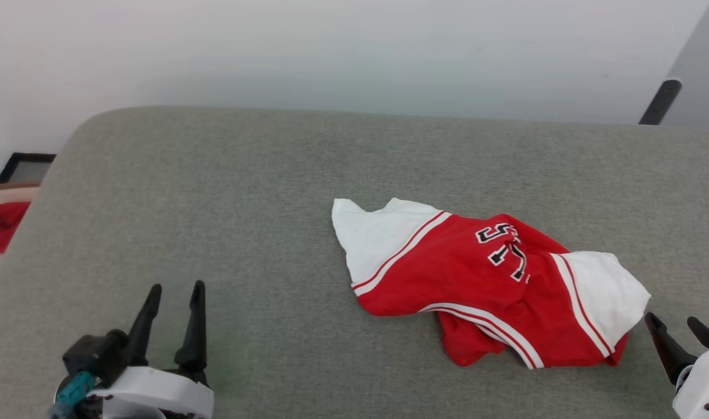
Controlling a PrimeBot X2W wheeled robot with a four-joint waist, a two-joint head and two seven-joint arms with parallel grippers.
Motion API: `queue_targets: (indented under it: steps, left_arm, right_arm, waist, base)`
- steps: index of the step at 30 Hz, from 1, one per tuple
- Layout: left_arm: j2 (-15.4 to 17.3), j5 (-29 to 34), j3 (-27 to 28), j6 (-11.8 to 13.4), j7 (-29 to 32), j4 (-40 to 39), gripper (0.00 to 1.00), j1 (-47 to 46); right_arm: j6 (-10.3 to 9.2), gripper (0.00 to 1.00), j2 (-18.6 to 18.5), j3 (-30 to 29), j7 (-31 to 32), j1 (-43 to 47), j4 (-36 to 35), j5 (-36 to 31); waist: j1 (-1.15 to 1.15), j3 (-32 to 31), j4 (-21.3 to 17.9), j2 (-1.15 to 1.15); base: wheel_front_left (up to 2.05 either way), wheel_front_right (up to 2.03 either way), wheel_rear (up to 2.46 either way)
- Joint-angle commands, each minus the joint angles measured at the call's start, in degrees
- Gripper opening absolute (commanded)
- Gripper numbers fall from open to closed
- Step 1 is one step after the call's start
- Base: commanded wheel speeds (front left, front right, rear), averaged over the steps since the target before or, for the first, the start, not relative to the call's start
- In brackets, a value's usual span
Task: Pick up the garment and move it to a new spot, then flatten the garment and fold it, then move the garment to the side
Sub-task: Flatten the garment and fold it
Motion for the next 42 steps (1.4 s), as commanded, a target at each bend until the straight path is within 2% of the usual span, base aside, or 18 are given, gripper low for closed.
queue_targets:
  steps: [1,6,13,18,24,30,35,42]
  left_arm:
    - [0.85,-0.59,-1.08,0.01,0.17,-0.44,1.00,0.00]
    - [4.14,-4.19,-5.12,0.01,5.25,-2.74,1.00,-2.81]
    - [10.94,-10.34,-10.27,0.01,20.52,-6.59,1.00,-10.91]
    - [14.90,-13.03,-12.77,0.01,30.17,-6.38,1.00,-18.56]
    - [16.89,-17.78,-15.70,0.01,39.75,-3.56,1.00,-27.25]
    - [17.93,-19.07,-18.86,0.02,46.80,1.78,1.00,-33.68]
    - [18.90,-18.17,-19.98,0.32,49.86,5.96,1.00,-36.15]
    - [18.54,-17.90,-21.37,0.90,53.10,11.92,1.00,-38.39]
  right_arm:
    - [-0.02,1.00,0.86,-0.44,-1.14,1.11,-1.21,-0.51]
    - [-0.02,1.00,2.77,-0.31,-3.89,2.22,-3.27,-1.03]
    - [-0.02,1.00,4.40,1.32,-5.57,1.34,-4.01,-1.16]
    - [-0.02,1.00,4.85,2.93,-6.81,0.12,-4.44,-0.89]
    - [-0.02,1.00,5.42,4.30,-8.29,-1.30,-4.41,-0.40]
    - [-0.02,1.00,5.77,5.47,-9.64,-2.84,-3.67,0.07]
    - [-0.02,1.00,5.98,6.75,-10.37,-3.65,-3.11,0.48]
    - [-0.02,1.00,5.94,6.82,-11.53,-4.24,-2.18,0.51]
  waist:
    - [0.00,-0.25,-1.19,0.00]
    - [0.00,-0.05,-3.04,0.00]
    - [0.00,1.56,-6.28,0.00]
    - [0.00,3.43,-8.98,0.00]
    - [0.00,6.27,-12.21,0.00]
    - [0.00,9.29,-15.20,0.00]
    - [0.00,11.04,-17.02,0.00]
    - [0.00,12.56,-17.97,0.00]
  base:
    - [0.00,0.00,0.00]
    - [0.00,0.00,0.00]
    - [0.00,0.00,0.00]
    - [0.00,0.00,0.00]
    - [0.00,0.00,0.00]
    - [0.00,0.00,0.00]
    - [0.00,0.00,0.00]
    - [0.00,0.00,0.00]
